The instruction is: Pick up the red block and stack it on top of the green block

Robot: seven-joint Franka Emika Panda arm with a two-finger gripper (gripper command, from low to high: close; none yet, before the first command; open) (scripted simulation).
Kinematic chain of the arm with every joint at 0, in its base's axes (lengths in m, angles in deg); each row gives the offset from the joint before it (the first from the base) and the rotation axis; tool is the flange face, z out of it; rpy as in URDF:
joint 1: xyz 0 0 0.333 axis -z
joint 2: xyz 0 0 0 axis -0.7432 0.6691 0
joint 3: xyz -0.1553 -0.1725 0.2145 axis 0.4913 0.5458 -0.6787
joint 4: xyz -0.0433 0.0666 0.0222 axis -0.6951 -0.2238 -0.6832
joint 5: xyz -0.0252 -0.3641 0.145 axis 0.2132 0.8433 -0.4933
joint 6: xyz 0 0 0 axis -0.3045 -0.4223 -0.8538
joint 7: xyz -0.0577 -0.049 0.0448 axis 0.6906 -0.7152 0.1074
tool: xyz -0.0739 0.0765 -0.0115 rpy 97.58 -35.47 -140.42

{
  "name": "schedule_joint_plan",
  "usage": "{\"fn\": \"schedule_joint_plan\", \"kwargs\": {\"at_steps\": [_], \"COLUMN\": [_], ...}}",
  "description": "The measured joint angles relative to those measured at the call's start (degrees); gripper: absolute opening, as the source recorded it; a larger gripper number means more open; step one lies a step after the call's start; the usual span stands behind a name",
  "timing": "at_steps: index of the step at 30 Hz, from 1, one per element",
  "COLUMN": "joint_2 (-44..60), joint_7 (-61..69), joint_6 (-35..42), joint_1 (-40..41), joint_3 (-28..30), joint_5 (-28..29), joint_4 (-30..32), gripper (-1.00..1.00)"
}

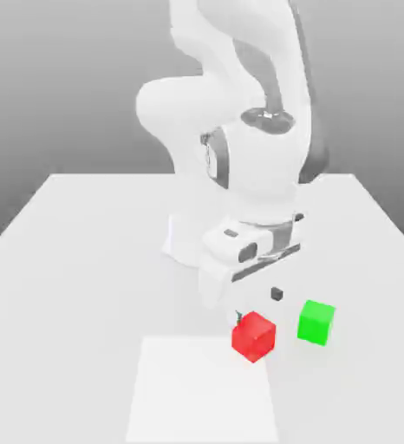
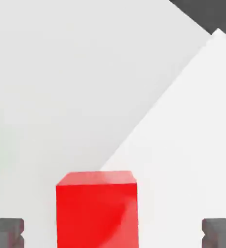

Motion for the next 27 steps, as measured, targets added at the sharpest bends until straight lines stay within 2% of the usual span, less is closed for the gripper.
{"fn": "schedule_joint_plan", "kwargs": {"at_steps": [3, 4, 11, 18, 25, 27], "joint_2": [6.42, 7.51, 7.29, -5.93, -15.13, -15.01], "joint_7": [0.14, 0.19, 0.00, -0.03, -0.10, -0.48], "joint_6": [-5.49, -6.38, -6.16, 5.19, 14.25, 14.28], "joint_1": [0.19, 0.26, 0.30, 0.16, -10.13, -12.18], "joint_3": [-0.14, -0.23, -0.25, -0.06, -7.42, -9.16], "joint_5": [-0.08, -0.15, 0.10, 0.16, -3.88, -4.24], "joint_4": [-0.77, -0.92, -0.87, 0.99, 1.03, 0.89], "gripper": [0.00, -1.00, -1.00, -1.00, -1.00, -1.00]}}
